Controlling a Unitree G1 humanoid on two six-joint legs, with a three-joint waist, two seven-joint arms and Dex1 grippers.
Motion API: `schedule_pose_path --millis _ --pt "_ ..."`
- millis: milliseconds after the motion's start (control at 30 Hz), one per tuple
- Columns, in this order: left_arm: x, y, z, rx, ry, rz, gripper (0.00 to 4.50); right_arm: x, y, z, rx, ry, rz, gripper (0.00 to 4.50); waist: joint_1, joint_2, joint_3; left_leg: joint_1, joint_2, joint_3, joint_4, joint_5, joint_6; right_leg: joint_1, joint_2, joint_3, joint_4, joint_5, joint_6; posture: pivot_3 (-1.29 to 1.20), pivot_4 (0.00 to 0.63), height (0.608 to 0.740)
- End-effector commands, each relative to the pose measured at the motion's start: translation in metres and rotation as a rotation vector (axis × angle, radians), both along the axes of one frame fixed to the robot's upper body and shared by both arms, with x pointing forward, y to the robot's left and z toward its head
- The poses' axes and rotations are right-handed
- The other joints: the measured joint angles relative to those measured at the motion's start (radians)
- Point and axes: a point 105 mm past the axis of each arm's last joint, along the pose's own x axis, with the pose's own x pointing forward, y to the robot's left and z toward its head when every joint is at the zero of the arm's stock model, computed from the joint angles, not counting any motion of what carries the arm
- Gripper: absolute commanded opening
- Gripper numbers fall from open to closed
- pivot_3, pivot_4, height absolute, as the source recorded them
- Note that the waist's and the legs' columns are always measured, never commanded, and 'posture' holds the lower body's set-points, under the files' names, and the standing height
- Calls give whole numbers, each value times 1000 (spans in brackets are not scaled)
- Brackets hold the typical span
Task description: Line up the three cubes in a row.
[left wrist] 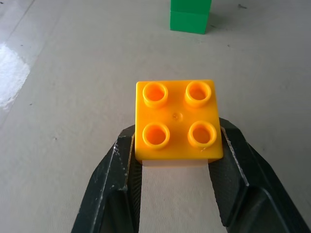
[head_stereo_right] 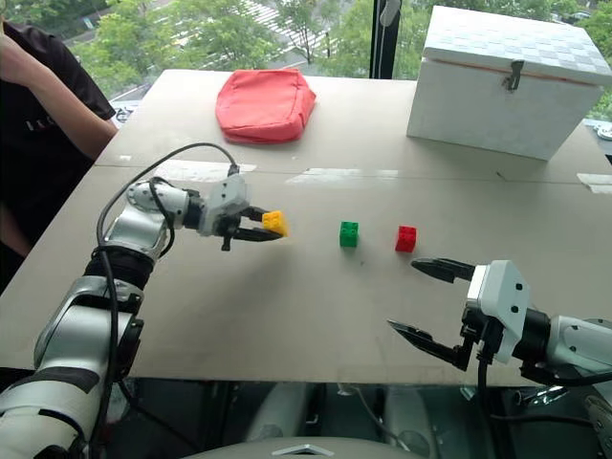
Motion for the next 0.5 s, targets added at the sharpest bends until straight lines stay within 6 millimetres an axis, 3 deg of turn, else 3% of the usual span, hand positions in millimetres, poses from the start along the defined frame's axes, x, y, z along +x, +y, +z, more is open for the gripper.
schedule_pose_path --millis 33,500 --pt "6 -5 10 52 -35 -59 1301 -3 1 9 1 -53 -23 4500 -2 0 0 0 0 0 0 0 0 0 0 0 0 0 0 0 150 740" --pt "8 -27 7 115 -51 -165 1301 -8 0 8 -9 -49 -68 4500 0 0 0 0 1 0 1 0 0 0 0 0 0 -1 2 0 150 740"
